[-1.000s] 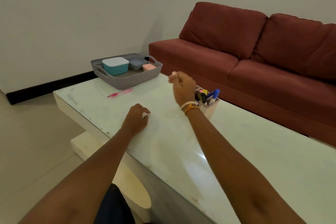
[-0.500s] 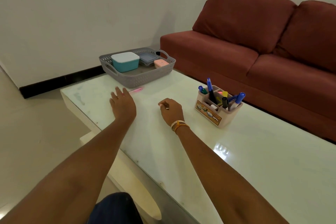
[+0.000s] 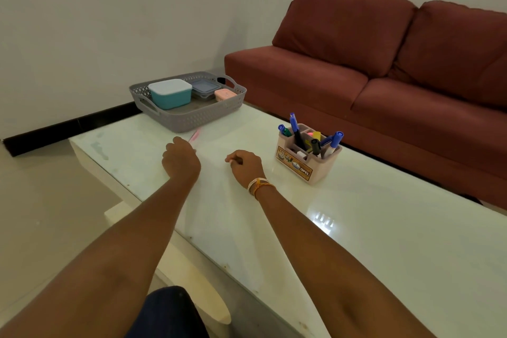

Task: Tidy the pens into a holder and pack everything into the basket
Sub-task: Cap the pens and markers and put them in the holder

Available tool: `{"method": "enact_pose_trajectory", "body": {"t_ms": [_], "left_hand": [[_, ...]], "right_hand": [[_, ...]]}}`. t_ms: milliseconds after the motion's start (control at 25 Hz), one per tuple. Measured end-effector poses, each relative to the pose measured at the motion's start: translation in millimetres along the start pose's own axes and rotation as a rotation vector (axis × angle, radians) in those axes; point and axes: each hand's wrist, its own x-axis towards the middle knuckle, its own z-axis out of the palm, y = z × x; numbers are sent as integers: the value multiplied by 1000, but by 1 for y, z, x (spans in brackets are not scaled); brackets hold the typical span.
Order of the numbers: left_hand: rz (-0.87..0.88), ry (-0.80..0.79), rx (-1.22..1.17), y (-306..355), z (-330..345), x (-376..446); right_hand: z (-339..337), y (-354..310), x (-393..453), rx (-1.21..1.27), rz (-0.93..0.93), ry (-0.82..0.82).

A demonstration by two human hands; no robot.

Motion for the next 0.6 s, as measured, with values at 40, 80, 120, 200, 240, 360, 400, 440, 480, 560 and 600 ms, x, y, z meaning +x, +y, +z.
{"method": "enact_pose_trajectory", "body": {"t_ms": [40, 80, 120, 200, 240, 360, 400, 440, 480, 560, 600], "left_hand": [[-12, -3, -15, -3, -1, 3], [-15, -2, -4, -6, -1, 6], [-3, 1, 29, -9, -1, 6], [68, 28, 41, -15, -1, 4], [112, 40, -9, -16, -1, 0], [239, -18, -347, -2, -2, -25], [283, -55, -466, 8, -1, -39], [319, -83, -570, 19, -2, -52], [341, -101, -663, 28, -1, -64], [346, -147, -852, 37, 0, -82], [323, -171, -936, 37, 1, -89]], "right_hand": [[1, 1, -2, -15, -20, 15], [4, 3, -3, -41, -44, 33], [6, 4, -4, -63, -61, 48], [8, 5, -3, -52, -68, 70], [7, 5, -3, -37, -69, 82], [4, -2, -5, -84, -92, 31], [3, -2, -8, -129, -113, 8], [1, -3, -12, -192, -140, 19], [-2, -2, -16, -271, -178, 69], [-14, 0, -23, -425, -256, 213], [-24, -1, -27, -446, -269, 256]]}}
